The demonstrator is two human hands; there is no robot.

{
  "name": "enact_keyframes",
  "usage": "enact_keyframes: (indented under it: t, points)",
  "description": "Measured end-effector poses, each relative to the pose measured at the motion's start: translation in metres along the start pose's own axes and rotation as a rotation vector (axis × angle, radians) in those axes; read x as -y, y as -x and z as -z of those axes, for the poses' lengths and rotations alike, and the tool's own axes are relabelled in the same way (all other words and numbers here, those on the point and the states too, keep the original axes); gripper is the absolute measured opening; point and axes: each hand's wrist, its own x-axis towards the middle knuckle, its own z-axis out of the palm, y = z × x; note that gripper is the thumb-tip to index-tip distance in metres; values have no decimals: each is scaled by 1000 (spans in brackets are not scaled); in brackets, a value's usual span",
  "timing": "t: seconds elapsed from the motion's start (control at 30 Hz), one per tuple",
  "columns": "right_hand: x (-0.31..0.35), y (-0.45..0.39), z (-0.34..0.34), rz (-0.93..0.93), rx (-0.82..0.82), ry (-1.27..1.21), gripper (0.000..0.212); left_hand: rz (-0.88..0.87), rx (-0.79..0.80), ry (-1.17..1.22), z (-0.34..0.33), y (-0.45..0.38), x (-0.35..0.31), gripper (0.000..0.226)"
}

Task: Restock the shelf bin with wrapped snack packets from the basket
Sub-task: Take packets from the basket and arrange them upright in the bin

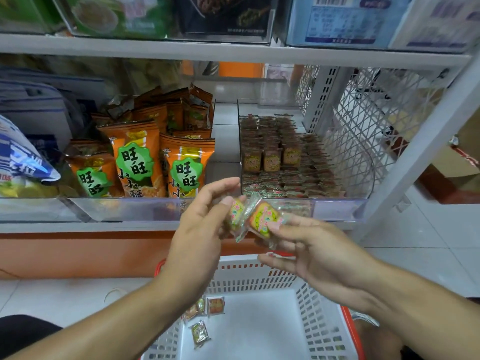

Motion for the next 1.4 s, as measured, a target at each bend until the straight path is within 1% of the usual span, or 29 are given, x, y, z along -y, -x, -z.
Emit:
enact_keyframes:
  t: [0.07, 0.1, 0.23, 0.33, 0.4, 0.47, 0.5, 0.53, 0.6, 0.63, 0.67, 0.73, 0.8, 0.87, 0.93, 1.0, 1.07, 1.13, 1.2, 1.23, 1.3, 1.33, 1.4]
  points:
    - [-7, -2, -5, -22, 1, -71, 32, -55, -13, -59, -5, 2, 2, 25]
    - [-8, -3, -8, -17, 17, -92, 31, -72, -9, -80, -9, 2, 3, 27]
    - [0, -7, -7, 45, 98, -110, 34, -136, 41, -140, -28, -3, 6, 29]
    - [20, -12, 5, 119, 112, -124, 39, -217, 86, -201, -39, -14, 2, 31]
    - [38, -14, 14, 182, 106, -124, 44, -220, 136, -245, -45, -24, 1, 36]
    - [60, -17, 22, 274, 54, -51, 47, -212, 171, -307, -51, -36, 3, 45]
    - [71, -19, 26, 335, -11, 34, 47, -215, 190, -366, -53, -41, 4, 52]
    - [83, -23, 32, 410, -121, 210, 47, -225, 216, -464, -56, -47, 6, 60]
    - [107, -38, 47, 549, -414, 815, 44, -260, 299, -798, -57, -56, 13, 70]
    - [118, -49, 55, 589, -506, 1076, 41, -279, 336, -982, -57, -60, 18, 73]
    - [129, -62, 61, 601, -545, 1251, 39, -293, 353, -1131, -57, -62, 23, 76]
    - [145, -95, 72, 562, -559, 1444, 34, -295, 345, -1322, -58, -64, 31, 83]
    - [158, -131, 79, 501, -564, 1556, 27, -285, 305, -1382, -59, -63, 35, 88]
    - [168, -158, 86, 457, -550, 1633, 22, -262, 259, -1349, -60, -65, 34, 89]
    - [177, -178, 92, 402, -547, 1630, 27, -222, 221, -1293, -57, -68, 31, 90]
    - [183, -194, 94, 372, -520, 1570, 33, -203, 201, -1282, -54, -69, 28, 91]
    - [185, -206, 94, 374, -477, 1452, 35, -205, 191, -1329, -52, -68, 28, 91]
    - [184, -214, 92, 400, -466, 1325, 35, -201, 178, -1382, -50, -67, 28, 91]
    - [178, -220, 91, 438, -476, 1249, 44, -199, 175, -1395, -46, -67, 30, 92]
    - [175, -222, 89, 461, -500, 1219, 50, -211, 182, -1394, -43, -67, 30, 91]
    - [166, -226, 84, 524, -620, 1150, 54, -241, 202, -1381, -38, -66, 31, 91]
    - [162, -229, 81, 544, -678, 1099, 52, -254, 209, -1367, -36, -65, 31, 91]
    - [155, -234, 75, 526, -715, 1003, 46, -279, 213, -1340, -33, -64, 32, 90]
